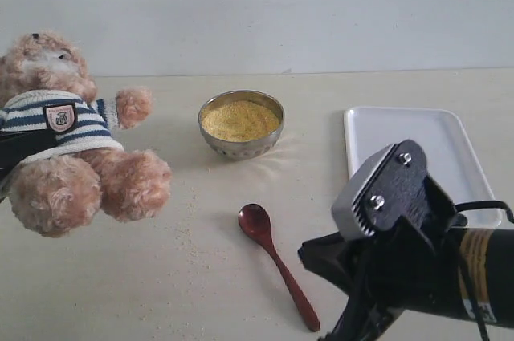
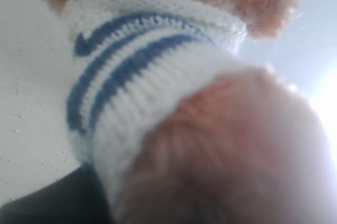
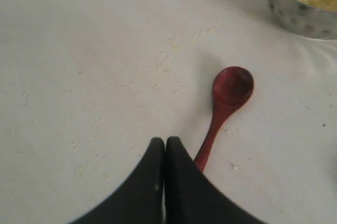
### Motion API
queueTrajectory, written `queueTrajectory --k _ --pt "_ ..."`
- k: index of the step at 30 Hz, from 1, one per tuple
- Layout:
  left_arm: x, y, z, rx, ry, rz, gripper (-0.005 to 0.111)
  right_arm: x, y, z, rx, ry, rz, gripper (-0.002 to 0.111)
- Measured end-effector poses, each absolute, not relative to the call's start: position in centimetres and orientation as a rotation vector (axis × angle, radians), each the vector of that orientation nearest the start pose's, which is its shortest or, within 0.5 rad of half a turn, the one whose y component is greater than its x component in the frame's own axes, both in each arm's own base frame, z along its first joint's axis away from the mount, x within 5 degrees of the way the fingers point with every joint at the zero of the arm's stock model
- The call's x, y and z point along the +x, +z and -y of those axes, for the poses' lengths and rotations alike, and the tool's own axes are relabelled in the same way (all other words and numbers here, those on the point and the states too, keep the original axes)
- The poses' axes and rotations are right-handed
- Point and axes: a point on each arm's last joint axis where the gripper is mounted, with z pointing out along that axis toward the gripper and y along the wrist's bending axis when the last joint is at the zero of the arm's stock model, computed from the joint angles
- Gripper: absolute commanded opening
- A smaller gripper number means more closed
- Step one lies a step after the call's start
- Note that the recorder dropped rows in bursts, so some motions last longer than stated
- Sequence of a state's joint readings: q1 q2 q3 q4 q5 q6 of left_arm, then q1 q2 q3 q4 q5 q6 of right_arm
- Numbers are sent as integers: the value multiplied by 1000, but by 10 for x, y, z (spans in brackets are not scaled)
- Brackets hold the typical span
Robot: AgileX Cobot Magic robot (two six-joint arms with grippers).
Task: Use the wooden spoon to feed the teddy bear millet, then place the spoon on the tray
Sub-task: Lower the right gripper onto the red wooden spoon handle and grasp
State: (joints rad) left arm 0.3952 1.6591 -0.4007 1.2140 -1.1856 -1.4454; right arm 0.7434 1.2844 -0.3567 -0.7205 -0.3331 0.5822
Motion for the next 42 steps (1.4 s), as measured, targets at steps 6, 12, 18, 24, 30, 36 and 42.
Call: queueTrajectory --k 6,12,18,24,30,36,42 --pt "235 158 -12 -354 -1222 -1947 5 141 173 -165 -1090 515 -1986 40" --pt "235 158 -12 -354 -1222 -1947 5 146 137 -173 -1134 516 -2093 61" --pt "235 158 -12 -354 -1222 -1947 5 155 128 -177 -1018 520 -2078 61" --pt "235 158 -12 -354 -1222 -1947 5 166 130 -174 -1047 363 -1973 61" --pt "235 158 -12 -354 -1222 -1947 5 175 134 -184 -1021 380 -1957 61" --pt "235 158 -13 -356 -1222 -1946 5 183 129 -193 -984 411 -1994 61" --pt "235 159 -13 -358 -1220 -1943 5 185 110 -199 -1080 393 -2036 61"
